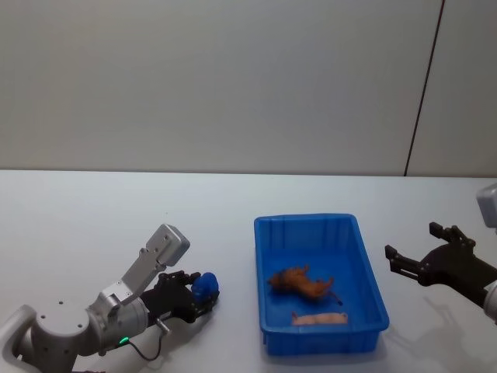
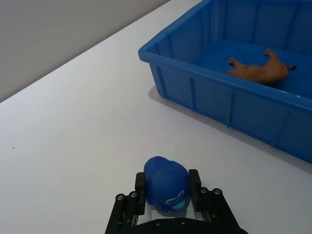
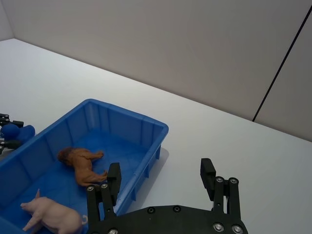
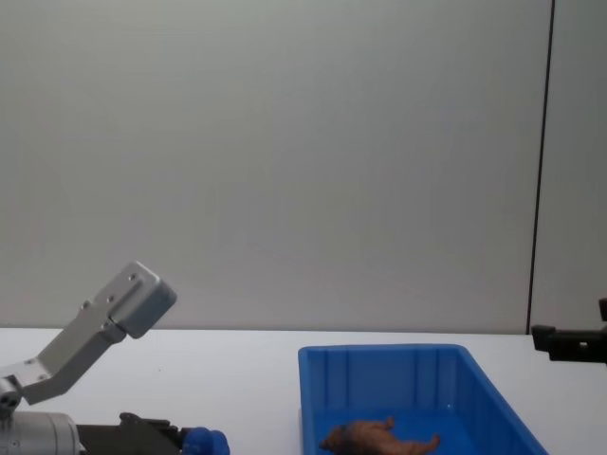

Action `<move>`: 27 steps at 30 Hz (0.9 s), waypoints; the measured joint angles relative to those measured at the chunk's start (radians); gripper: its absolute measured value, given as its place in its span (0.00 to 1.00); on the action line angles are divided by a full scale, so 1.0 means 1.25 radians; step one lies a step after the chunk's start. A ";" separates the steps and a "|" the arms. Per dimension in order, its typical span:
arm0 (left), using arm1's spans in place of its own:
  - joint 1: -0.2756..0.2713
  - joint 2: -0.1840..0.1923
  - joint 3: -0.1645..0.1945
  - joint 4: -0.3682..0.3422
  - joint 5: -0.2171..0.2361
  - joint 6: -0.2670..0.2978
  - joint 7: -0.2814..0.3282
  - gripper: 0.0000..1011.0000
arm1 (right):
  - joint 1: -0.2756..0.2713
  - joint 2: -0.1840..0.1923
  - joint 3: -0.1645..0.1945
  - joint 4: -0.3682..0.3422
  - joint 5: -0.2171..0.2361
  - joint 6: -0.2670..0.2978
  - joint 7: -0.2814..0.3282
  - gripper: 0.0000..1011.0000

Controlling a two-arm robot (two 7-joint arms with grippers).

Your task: Pick up the two dolls from the table and place them into the box.

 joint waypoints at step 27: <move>-0.005 0.005 -0.011 -0.163 0.013 -0.029 0.031 0.35 | 0.000 0.000 0.000 0.000 0.000 0.000 0.000 0.99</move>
